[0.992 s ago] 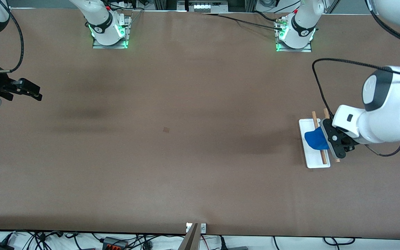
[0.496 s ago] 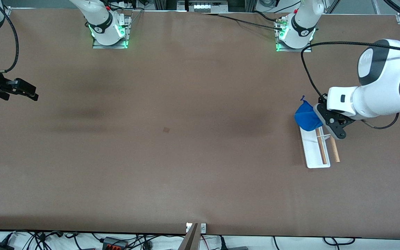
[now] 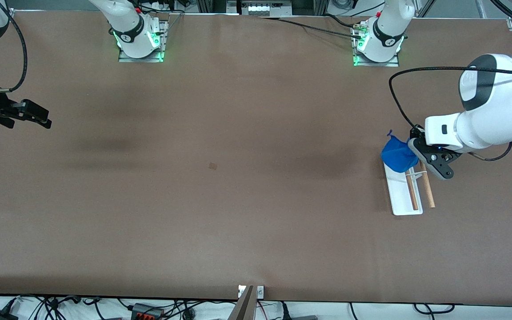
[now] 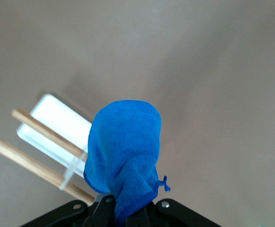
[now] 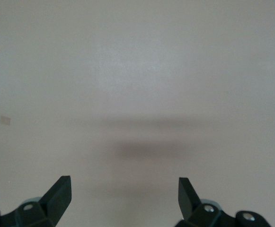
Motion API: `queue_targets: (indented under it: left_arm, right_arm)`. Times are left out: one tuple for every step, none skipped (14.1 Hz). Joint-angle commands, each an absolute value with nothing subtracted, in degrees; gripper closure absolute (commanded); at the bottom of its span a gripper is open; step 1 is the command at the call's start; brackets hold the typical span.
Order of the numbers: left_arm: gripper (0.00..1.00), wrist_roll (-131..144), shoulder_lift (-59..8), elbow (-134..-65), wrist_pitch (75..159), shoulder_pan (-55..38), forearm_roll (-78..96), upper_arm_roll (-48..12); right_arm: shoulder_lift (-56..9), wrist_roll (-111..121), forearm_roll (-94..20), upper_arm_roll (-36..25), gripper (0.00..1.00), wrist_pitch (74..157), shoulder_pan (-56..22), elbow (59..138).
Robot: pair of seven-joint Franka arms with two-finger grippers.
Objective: Pass towel and hang on rack
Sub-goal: 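Drape the towel across both dowels with the left gripper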
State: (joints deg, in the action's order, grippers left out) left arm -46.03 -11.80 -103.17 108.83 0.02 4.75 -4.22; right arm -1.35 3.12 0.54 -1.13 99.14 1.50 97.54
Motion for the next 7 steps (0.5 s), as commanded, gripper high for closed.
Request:
queue_targets:
  left_arm:
    - [1.0,-51.75,-10.28,-104.59,110.83,-1.14,4.14,-3.25]
    - [1.0,-53.51,-10.46,-104.5,111.35,-0.79,3.61,-3.25]
    - [1.0,-54.66,-10.46,-104.59,113.27,-0.36,3.43,-3.25]
    - [1.0,-55.89,-10.55,-104.94,114.6,-0.18,2.82,-3.16]
    - [1.0,-57.2,-10.46,-106.33,116.44,-0.18,2.64,-2.29]
    - [1.0,-58.26,-10.28,-108.0,119.33,-0.7,2.55,-1.07]
    - [1.0,-59.49,-10.11,-109.15,121.27,-0.88,2.64,-0.53]
  right_arm:
    - [0.44,3.6,1.41,-0.62,0.0,97.65,1.85,97.73]
    - [0.53,3.52,1.32,-0.62,0.0,97.56,1.85,97.73]
    - [0.7,3.43,0.88,-0.62,0.0,97.12,1.85,97.73]
    - [0.88,3.43,0.88,-0.62,0.0,96.95,1.85,97.82]
    - [0.97,3.17,0.88,-0.62,0.0,96.86,1.85,97.91]
    - [0.97,1.77,1.05,-0.62,0.0,96.59,1.85,98.35]
    - [1.49,1.5,1.32,-0.62,0.0,96.85,1.85,99.22]
